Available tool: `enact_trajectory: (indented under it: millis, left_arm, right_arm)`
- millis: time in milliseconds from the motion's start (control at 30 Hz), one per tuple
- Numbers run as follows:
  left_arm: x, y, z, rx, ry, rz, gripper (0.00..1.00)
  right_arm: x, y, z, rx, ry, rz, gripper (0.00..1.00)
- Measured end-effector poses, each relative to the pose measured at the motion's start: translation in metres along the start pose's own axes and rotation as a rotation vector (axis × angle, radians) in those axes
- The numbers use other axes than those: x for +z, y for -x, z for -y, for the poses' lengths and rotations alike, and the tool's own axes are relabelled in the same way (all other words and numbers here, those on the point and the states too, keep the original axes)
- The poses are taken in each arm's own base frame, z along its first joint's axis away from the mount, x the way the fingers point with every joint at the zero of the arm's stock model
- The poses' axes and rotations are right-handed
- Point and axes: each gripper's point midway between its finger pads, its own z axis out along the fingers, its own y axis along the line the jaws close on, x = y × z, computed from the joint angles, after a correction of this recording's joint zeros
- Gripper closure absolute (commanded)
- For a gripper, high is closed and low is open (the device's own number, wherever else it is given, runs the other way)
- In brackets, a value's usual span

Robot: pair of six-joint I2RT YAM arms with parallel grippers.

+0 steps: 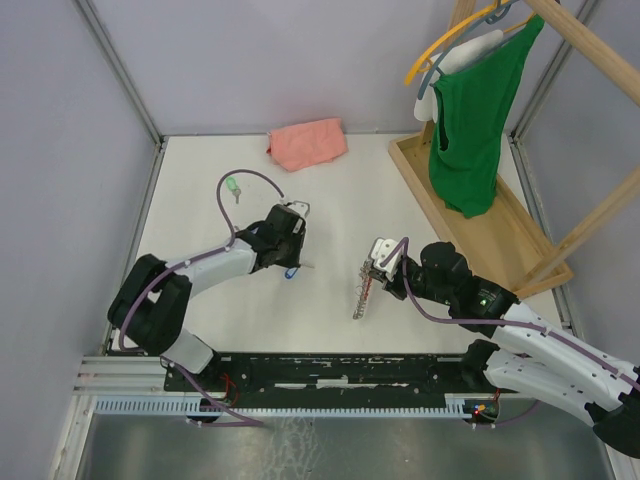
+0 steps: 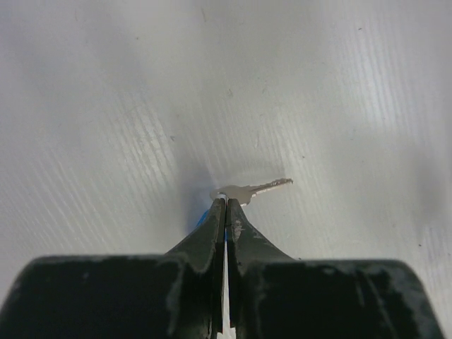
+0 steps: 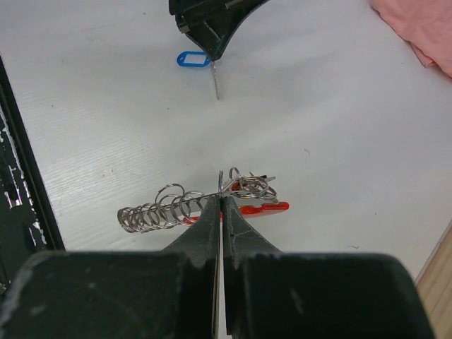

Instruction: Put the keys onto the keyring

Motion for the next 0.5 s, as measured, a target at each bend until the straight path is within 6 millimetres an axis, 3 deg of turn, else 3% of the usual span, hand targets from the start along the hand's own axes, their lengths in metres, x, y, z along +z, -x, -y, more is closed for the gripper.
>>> enact_trajectory:
  millis: [267,500]
  left_arm:
    - [-0.033,0.034,0.022,0.067,-0.178,0.337,0.97]
    - [-0.070,0.047,0.045,0.183,-0.368,0.718,0.97]
  right_arm:
    - [-0.003,0.005,0.002,-0.023,0.003,-0.001,0.99]
    - [-0.004,0.022,0.005,-0.088,0.022,0.023,0.99]
